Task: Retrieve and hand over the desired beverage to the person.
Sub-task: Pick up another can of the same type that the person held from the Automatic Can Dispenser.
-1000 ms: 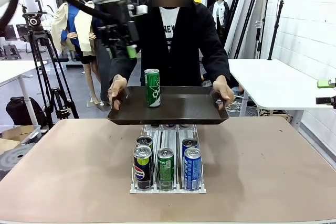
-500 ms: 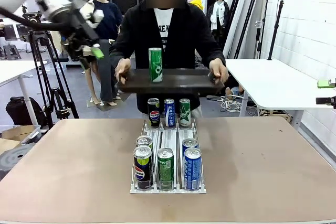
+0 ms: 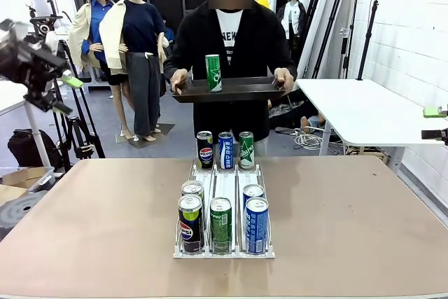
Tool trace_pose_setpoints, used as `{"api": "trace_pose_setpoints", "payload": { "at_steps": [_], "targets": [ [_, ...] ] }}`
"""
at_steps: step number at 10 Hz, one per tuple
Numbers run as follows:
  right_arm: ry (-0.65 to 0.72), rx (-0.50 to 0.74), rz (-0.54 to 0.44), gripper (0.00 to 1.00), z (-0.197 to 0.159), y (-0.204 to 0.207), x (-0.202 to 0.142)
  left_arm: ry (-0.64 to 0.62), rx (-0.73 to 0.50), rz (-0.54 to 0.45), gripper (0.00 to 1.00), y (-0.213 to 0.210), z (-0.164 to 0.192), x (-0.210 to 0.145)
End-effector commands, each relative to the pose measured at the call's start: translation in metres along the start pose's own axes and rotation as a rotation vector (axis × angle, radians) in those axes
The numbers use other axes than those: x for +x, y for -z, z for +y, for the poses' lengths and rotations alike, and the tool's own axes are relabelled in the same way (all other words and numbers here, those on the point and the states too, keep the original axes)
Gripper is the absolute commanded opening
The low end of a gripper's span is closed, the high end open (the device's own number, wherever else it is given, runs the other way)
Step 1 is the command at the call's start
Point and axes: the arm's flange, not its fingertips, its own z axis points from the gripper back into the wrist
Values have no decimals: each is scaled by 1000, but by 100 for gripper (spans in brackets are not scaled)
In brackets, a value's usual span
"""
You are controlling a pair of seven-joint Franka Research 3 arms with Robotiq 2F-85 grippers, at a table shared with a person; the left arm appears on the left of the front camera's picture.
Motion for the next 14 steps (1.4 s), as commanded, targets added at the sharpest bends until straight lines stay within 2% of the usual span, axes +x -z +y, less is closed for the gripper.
{"api": "trace_pose_setpoints", "payload": {
  "at_steps": [1, 3, 4, 6, 9, 11, 14],
  "targets": [
    [6, 4, 0, 100, 0, 0, -1, -44, -132, -134, 100, 17, 34, -22],
    [6, 4, 0, 100, 0, 0, -1, -179, -254, -296, 100, 15, 75, -40],
    [6, 4, 0, 100, 0, 0, -1, -240, -281, -331, 100, 15, 90, -46],
    [6, 4, 0, 100, 0, 0, -1, -292, -313, -340, 100, 23, 113, -49],
    [6, 4, 0, 100, 0, 0, -1, -302, -355, -398, 100, 24, 140, -57],
    [6, 4, 0, 100, 0, 0, -1, -332, -369, -425, 100, 32, 151, -60],
    [6, 4, 0, 100, 0, 0, -1, -337, -349, -414, 100, 38, 153, -60]
  ]
}}
